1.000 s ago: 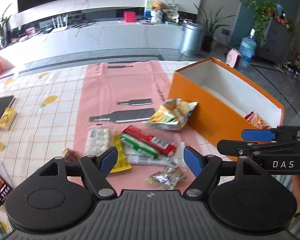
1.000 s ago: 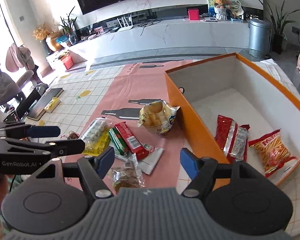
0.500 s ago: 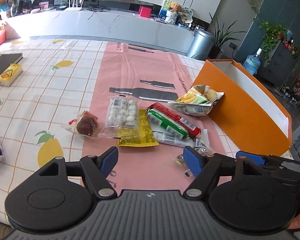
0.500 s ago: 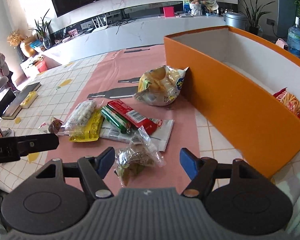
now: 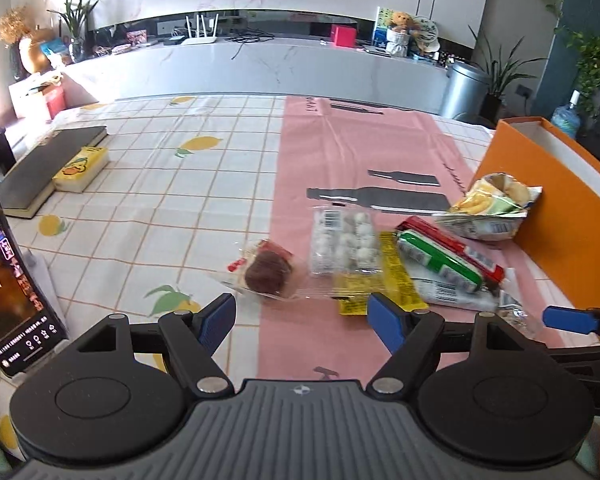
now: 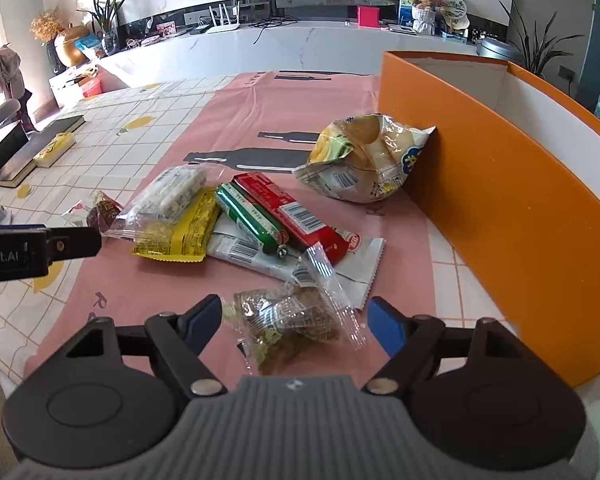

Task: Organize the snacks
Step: 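Move both tools back over the remaining snacks on the table, then grasp the wrapped brown snack with left tool while right grasps clear bag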

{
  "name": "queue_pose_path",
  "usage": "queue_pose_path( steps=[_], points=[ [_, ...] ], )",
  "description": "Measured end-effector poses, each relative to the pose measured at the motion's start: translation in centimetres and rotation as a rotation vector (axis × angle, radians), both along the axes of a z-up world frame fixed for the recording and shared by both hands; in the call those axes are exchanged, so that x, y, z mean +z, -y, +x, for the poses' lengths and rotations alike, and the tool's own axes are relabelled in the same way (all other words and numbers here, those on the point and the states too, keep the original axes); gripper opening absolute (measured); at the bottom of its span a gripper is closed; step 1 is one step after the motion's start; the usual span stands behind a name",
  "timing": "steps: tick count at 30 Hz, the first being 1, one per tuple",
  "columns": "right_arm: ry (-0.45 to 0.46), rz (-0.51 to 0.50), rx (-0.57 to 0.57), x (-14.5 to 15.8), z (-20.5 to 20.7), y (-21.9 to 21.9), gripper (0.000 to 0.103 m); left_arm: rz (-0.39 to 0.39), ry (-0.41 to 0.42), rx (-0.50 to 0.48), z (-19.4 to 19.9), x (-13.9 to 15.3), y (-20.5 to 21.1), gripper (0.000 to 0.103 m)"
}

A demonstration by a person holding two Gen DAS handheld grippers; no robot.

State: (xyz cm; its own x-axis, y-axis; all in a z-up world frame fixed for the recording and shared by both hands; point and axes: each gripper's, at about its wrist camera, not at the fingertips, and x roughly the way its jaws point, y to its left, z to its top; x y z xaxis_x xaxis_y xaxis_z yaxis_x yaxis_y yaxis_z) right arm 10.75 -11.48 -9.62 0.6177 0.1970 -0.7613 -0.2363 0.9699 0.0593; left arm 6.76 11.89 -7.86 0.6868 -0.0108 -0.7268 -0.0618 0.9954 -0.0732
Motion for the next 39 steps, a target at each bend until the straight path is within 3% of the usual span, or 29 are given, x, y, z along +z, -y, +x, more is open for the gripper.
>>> queue_pose_path(
  steps=[7,12,16,22,24,31,35,39],
  points=[
    [0.001,-0.009,-0.002,-0.6,0.8,0.0,0.069,0.001,-0.004,0.049,2.4,-1.6,-1.6,0.088],
    [-0.009,0.019,-0.008,-0.9,1.0,0.7,0.062,0.092,0.009,0.064,3.7,-2.7,-1.6,0.088],
    [-0.002,0.035,-0.007,-1.2,0.8,0.9,0.06,0.086,0.012,0.049,4.3,-3.3,-1.7,0.088],
    [0.003,0.044,-0.002,-1.5,0.7,1.1,0.055,0.074,0.022,0.013,4.4,-3.6,-1.3,0.066],
    [-0.002,0.051,-0.001,-1.5,0.7,1.2,0.053,0.078,0.023,0.009,4.3,-3.6,-1.1,0.064],
    [-0.001,0.056,0.026,-1.4,0.3,1.1,0.043,0.083,0.014,0.052,3.4,-3.1,-1.5,0.06],
    [-0.001,0.066,0.034,-1.2,-0.1,1.2,0.041,0.067,0.035,0.074,2.0,-2.0,-1.7,0.06],
    [0.003,0.089,0.046,-0.7,-0.7,1.4,0.041,0.103,0.072,0.078,0.4,-0.2,-0.8,0.06]
  ],
)
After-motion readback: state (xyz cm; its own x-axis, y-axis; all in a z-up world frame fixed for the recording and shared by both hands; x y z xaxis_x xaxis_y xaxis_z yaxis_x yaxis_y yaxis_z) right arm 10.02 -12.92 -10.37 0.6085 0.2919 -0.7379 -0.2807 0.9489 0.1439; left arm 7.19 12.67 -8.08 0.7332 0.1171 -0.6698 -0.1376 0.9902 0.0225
